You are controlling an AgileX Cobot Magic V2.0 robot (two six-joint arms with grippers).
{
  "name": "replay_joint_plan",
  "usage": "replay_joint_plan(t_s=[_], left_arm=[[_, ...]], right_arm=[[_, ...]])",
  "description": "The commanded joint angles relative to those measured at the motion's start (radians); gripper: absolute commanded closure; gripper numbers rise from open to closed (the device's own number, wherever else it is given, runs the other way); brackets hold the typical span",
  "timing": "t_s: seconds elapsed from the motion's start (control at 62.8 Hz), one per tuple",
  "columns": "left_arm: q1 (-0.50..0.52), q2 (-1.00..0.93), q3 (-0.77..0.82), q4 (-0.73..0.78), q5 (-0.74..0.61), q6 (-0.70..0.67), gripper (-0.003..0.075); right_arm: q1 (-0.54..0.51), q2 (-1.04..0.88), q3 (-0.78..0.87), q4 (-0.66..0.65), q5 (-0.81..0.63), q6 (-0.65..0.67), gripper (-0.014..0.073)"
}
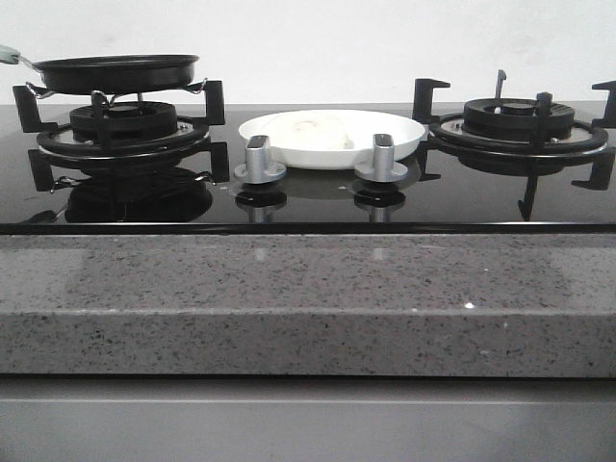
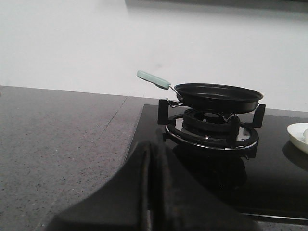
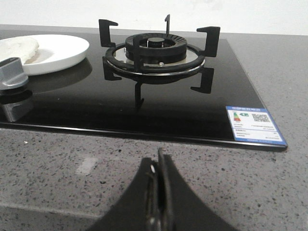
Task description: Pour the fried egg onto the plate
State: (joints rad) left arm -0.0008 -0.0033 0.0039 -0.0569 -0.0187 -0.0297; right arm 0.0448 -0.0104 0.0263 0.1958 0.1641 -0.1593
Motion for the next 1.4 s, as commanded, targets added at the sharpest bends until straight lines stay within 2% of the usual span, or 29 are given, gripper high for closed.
replay_joint_plan(t_s=[0.0,0.143,0.302,0.478,0.525,0.907,1.385], left_arm=[[0.001,-0.016,0.005,-0.009,-0.082,-0.010,0.0741],[0.001,-0.016,0.005,-0.009,-0.082,-0.010,0.0741],[0.001,-0.016,0.005,-0.009,-0.082,-0.010,0.0741],[0.001,-0.016,0.005,-0.009,-0.082,-0.010,0.0741],[0.001,-0.016,0.005,-0.009,-0.082,-0.010,0.0741],[0.001,-0.016,0.005,-0.009,-0.082,-0.010,0.0741],[0.001,-0.016,0.005,-0.009,-0.082,-0.010,0.0741]], right_arm=[[-0.008,-0.017,-0.005,-0.001,-0.090,-0.006,0.0711],[-0.008,-0.017,-0.005,-0.002,-0.092,-0.006,0.0711],[-0.008,-0.017,-0.005,-0.007,-0.179,0.016,0.0711],[-0.008,-0.017,-0.005,-0.163,-0.288,0.159,0.0711],[-0.008,-0.017,-0.005,-0.172,-0.307,0.159,0.0711],[-0.008,-0.017,-0.005,-0.178,-0.224,0.159,0.0711],[-0.008,-0.017,-0.005,-0.178,-0.222,0.159,0.0711]])
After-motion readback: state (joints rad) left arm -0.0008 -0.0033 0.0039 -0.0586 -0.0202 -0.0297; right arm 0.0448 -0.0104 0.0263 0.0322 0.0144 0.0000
